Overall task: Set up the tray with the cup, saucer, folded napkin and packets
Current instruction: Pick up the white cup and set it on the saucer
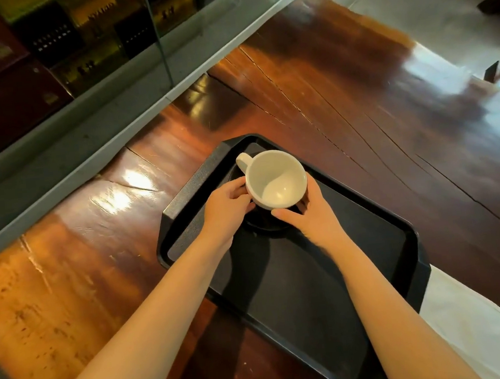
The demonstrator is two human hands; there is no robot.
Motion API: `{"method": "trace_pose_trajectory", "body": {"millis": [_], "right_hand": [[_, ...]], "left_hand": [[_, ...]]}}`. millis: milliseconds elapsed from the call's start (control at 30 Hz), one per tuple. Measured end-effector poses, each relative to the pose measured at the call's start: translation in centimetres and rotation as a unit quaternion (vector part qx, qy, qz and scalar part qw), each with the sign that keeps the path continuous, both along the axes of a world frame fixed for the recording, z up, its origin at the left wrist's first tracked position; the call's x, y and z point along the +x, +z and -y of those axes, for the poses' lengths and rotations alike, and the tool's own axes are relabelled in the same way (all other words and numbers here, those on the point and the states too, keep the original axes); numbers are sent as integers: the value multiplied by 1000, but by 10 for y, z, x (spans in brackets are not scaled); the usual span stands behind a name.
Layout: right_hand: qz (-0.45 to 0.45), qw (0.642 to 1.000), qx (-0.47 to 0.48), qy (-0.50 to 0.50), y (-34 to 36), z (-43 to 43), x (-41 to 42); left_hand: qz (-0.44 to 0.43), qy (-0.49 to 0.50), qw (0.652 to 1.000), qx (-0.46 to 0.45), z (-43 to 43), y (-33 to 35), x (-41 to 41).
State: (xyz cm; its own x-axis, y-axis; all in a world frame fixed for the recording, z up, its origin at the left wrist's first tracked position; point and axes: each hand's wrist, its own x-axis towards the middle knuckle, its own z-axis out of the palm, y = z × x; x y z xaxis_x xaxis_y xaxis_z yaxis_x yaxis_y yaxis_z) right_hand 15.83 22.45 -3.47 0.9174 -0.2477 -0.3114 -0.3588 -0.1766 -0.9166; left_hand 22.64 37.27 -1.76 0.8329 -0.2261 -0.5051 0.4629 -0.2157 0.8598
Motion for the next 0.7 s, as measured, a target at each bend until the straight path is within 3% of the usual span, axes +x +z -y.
{"method": "trace_pose_trajectory", "body": {"millis": [700], "right_hand": [[14,1000,4,-21,0,4,5]], "left_hand": [[54,-21,998,29,5,-5,7]]}}
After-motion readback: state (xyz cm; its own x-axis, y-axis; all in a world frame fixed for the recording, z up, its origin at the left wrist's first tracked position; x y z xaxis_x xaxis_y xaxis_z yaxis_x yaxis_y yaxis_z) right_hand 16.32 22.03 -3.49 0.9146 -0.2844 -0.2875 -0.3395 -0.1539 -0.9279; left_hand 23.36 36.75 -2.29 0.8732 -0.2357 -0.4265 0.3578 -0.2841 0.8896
